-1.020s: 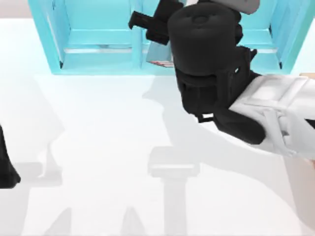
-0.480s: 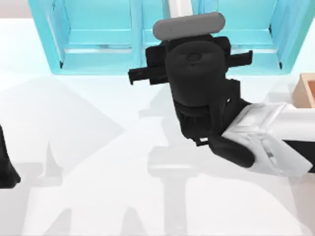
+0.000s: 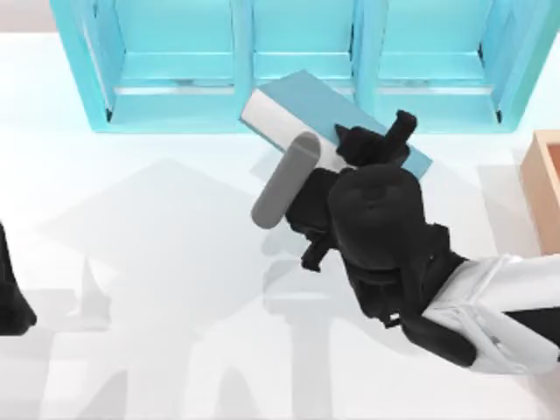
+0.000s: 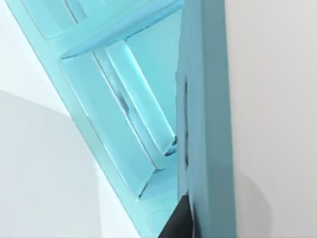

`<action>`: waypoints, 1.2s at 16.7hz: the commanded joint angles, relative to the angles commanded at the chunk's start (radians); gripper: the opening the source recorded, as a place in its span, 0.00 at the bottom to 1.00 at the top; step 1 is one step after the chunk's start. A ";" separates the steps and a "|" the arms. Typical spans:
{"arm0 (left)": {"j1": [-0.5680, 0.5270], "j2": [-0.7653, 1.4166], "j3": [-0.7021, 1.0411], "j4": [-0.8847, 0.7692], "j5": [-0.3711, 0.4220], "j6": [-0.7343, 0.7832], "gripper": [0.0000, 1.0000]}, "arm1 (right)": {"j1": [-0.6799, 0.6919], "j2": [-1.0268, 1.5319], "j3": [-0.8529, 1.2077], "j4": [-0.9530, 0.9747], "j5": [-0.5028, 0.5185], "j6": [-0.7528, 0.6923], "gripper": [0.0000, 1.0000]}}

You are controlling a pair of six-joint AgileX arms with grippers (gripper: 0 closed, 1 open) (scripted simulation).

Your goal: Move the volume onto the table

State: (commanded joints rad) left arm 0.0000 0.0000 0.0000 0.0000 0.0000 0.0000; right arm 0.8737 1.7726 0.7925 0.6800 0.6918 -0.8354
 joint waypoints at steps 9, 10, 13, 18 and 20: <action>0.000 0.000 0.000 0.000 0.000 0.000 1.00 | -0.033 -0.034 -0.187 0.138 -0.109 -0.480 0.00; 0.000 0.000 0.000 0.000 0.000 0.000 1.00 | -0.033 -0.034 -0.188 0.138 -0.109 -0.482 0.00; 0.000 0.000 0.000 0.000 0.000 0.000 1.00 | -0.028 -0.025 -0.190 0.134 -0.109 -0.475 0.00; 0.000 0.000 0.000 0.000 0.000 0.000 1.00 | -0.022 -0.047 -0.201 0.134 -0.100 -0.477 0.00; 0.000 0.000 0.000 0.000 0.000 0.000 1.00 | -0.022 -0.049 -0.202 0.134 -0.099 -0.477 0.00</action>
State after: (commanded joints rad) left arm 0.0000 0.0000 0.0000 0.0000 0.0000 0.0000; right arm 0.8519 1.7233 0.5909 0.8143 0.5929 -1.3128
